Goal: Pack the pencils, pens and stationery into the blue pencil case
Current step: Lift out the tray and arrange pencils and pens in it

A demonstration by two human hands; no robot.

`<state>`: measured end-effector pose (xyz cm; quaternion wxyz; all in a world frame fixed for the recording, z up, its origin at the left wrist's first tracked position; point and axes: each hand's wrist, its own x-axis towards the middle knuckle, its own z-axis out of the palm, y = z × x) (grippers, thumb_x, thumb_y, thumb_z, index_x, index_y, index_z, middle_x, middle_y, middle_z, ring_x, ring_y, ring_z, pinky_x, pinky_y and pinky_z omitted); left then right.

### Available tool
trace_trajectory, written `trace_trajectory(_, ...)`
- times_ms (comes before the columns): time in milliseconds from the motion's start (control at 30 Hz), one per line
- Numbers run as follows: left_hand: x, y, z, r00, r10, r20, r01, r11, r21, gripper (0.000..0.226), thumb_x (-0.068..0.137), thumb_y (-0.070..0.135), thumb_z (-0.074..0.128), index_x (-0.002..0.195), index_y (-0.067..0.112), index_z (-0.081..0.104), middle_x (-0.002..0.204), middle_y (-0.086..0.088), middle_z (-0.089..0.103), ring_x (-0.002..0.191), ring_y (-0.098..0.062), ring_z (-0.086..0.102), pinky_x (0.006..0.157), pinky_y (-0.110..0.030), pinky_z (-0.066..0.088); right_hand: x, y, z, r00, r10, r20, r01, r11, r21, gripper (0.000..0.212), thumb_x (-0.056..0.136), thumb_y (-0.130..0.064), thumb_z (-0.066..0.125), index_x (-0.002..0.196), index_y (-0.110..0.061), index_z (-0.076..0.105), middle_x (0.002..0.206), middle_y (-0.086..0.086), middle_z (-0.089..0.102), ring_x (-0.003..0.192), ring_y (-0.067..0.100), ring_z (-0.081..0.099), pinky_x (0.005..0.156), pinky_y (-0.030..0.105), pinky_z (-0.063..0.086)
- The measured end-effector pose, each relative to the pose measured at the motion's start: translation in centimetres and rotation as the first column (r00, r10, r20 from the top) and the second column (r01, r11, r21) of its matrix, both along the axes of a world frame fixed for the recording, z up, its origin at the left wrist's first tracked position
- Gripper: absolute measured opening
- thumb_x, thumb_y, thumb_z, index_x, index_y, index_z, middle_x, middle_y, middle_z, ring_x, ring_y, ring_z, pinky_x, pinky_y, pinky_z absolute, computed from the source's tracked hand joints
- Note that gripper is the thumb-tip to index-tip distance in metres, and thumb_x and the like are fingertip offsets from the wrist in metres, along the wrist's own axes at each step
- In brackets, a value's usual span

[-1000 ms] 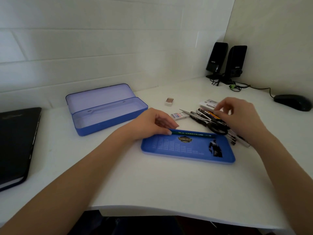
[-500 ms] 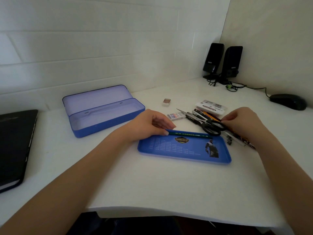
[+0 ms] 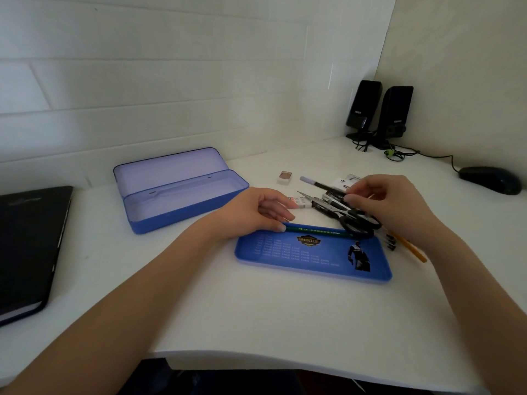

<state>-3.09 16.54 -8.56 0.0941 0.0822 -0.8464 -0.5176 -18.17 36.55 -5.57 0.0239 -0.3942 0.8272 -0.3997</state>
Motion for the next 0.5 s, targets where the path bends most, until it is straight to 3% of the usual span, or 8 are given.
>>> trace_trajectory(100, 0.1, -0.2, 0.0, 1.0, -0.011, -0.011, 0.012, 0.998, 0.054, 0.038, 0.074, -0.015, 0.068, 0.106, 0.005, 0.065, 0.096, -0.006, 0.071, 0.081, -0.002, 0.069, 0.078, -0.014, 0.053, 1.5, -0.2, 0.5, 0.986, 0.166, 0.02, -0.167, 0.984, 0.057, 0.002, 0.078, -0.027, 0.072, 0.078, -0.028, 0.074, 0.073, -0.008, 0.07, 0.069, 0.016, 0.062, 0.065, 0.02, 0.049)
trace_trajectory(200, 0.2, -0.5, 0.0, 1.0, -0.014, -0.005, 0.015, 0.998, 0.065, 0.031, 0.075, -0.016, 0.067, 0.098, 0.005, 0.065, 0.099, -0.006, 0.071, 0.085, -0.002, 0.069, 0.079, -0.014, 0.053, 1.9, -0.2, 0.4, 0.961, 0.274, 0.03, -0.275, 0.951, 0.142, 0.013, 0.08, -0.022, 0.069, 0.083, -0.033, 0.075, 0.083, -0.006, 0.072, 0.082, 0.02, 0.066, 0.082, 0.035, 0.054)
trace_trajectory(300, 0.3, -0.8, 0.1, 0.999, -0.037, 0.008, 0.036, 0.996, 0.078, 0.026, 0.076, -0.016, 0.065, 0.089, 0.007, 0.065, 0.103, -0.009, 0.071, 0.091, -0.003, 0.069, 0.08, -0.014, 0.052, 2.0, -0.3, 0.1, 0.939, 0.339, 0.059, -0.344, 0.924, 0.168, 0.016, 0.08, -0.024, 0.069, 0.086, -0.037, 0.075, 0.085, -0.008, 0.071, 0.082, 0.036, 0.067, 0.075, 0.052, 0.057)
trace_trajectory(333, 0.4, -0.9, 0.1, 0.999, -0.047, 0.013, 0.046, 0.995, 0.09, 0.027, 0.077, -0.017, 0.064, 0.085, 0.009, 0.064, 0.104, -0.009, 0.071, 0.092, -0.004, 0.069, 0.08, -0.014, 0.052, 2.1, -0.4, 0.0, 0.939, 0.338, 0.054, -0.343, 0.928, 0.149, 0.015, 0.079, -0.024, 0.07, 0.086, -0.037, 0.075, 0.083, -0.006, 0.072, 0.08, 0.036, 0.067, 0.073, 0.051, 0.057)
trace_trajectory(433, 0.2, -1.1, 0.0, 0.999, -0.052, 0.016, 0.048, 0.987, 0.153, 0.034, 0.08, -0.022, 0.05, 0.082, 0.009, 0.063, 0.103, -0.006, 0.071, 0.091, -0.005, 0.069, 0.083, -0.015, 0.052, 2.5, -0.6, -0.3, 0.936, 0.353, 0.017, -0.352, 0.93, 0.101, 0.015, 0.077, -0.016, 0.074, 0.083, -0.029, 0.076, 0.077, -0.007, 0.07, 0.071, 0.01, 0.065, 0.069, 0.022, 0.054)
trace_trajectory(500, 0.0, -1.1, 0.0, 1.0, -0.018, 0.009, 0.015, 0.972, 0.233, 0.031, 0.085, -0.019, 0.046, 0.085, 0.007, 0.063, 0.102, -0.007, 0.071, 0.089, -0.008, 0.069, 0.084, -0.015, 0.053, 3.1, -0.9, -0.3, 0.925, 0.38, -0.007, -0.375, 0.916, 0.14, 0.014, 0.076, -0.013, 0.075, 0.081, -0.025, 0.076, 0.074, -0.008, 0.069, 0.067, 0.002, 0.062, 0.064, 0.013, 0.049)
